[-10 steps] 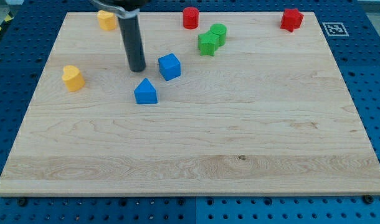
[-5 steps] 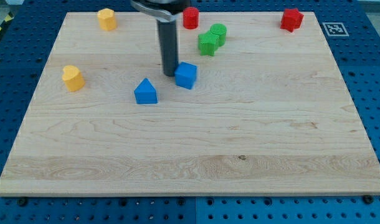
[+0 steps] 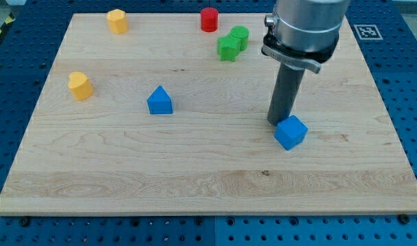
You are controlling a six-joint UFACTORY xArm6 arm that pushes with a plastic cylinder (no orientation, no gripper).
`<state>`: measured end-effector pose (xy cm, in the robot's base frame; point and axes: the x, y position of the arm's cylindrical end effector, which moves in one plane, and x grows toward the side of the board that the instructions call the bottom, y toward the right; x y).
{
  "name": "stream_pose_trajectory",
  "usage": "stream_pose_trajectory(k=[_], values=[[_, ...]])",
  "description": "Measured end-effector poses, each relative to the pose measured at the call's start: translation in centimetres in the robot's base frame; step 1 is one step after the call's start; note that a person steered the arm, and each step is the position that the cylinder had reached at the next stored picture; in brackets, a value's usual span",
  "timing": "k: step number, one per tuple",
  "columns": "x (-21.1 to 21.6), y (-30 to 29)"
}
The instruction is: Move the blue cube to the bottom right
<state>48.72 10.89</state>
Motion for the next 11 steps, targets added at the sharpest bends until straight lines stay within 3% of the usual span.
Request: stream_pose_trajectory(k=[2, 5, 11], values=[[4.3, 0.5], [5.9, 0.4], [8.2, 11.8]])
